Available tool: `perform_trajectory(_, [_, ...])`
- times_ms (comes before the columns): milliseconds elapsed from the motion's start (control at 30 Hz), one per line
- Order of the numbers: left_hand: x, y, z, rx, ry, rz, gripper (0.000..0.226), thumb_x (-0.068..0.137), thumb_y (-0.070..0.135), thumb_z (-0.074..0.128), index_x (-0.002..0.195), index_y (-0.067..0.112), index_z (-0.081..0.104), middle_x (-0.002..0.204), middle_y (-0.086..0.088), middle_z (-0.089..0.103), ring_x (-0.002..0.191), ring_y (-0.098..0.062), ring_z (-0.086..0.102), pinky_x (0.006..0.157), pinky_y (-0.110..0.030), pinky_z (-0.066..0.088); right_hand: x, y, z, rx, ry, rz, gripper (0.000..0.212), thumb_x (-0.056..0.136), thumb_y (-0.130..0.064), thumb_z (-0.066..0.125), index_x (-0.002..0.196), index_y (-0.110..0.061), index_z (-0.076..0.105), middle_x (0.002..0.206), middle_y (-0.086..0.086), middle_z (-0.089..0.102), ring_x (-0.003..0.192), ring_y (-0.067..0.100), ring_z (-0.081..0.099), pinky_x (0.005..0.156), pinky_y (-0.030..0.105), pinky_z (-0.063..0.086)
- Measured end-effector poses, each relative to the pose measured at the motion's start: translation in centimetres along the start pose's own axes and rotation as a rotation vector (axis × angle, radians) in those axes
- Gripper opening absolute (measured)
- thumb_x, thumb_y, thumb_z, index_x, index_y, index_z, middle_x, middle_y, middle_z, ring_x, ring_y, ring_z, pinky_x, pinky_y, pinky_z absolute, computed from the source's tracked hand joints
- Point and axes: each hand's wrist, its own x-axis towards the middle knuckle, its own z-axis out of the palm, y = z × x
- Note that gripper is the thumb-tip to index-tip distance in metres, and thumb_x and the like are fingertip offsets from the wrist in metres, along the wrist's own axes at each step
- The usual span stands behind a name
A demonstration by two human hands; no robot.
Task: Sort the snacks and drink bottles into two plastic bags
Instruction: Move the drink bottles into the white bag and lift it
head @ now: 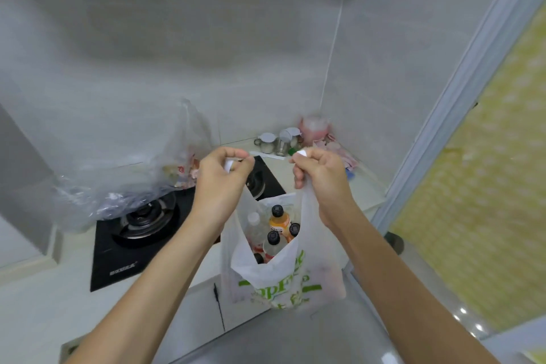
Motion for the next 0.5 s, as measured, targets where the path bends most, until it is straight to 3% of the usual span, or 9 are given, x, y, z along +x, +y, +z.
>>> perform_trajectory(167, [4.0,-0.1,8.2,0.011,-0.095,0.015,0.006,0.093,0.028,0.07,0.097,0.024,0.07,0.086,0.012,0.066,0.08,-0.006,0.054,0.078,-0.031,0.044,7.3,1.2,-6.6,-0.007,0.109,-0.01,0.02,0.094,-0.002,0.063,0.075,0.006,0.062,0.056,0.005,0.052,0.054,0.019,0.047,0.062,0.032,0.045])
perform_trajectory(267, [7.1,-0.6,13.3,-0.015,-0.133,0.035,0.008,0.094,0.031,0.069,0.097,0.024,0.069,0.09,0.011,0.065,0.081,-0.004,0.054,0.079,-0.03,0.043,11.7,2.6,-9.7,0.0,0.188,0.012,0.015,0.091,0.001,0.063,0.078,0.009,0.062,0.054,0.005,0.051,0.052,0.019,0.046,0.063,0.035,0.045])
perform_trajectory(500, [15.8,-1.9,22.2,-0.044,-0.178,0.04,0.005,0.093,0.027,0.069,0.095,0.024,0.072,0.082,0.017,0.062,0.07,0.002,0.053,0.069,-0.027,0.041,22.4,4.9,-14.8,-0.042,0.226,-0.003,0.014,0.083,0.009,0.058,0.076,0.021,0.054,0.052,0.01,0.049,0.051,0.021,0.042,0.052,0.024,0.04])
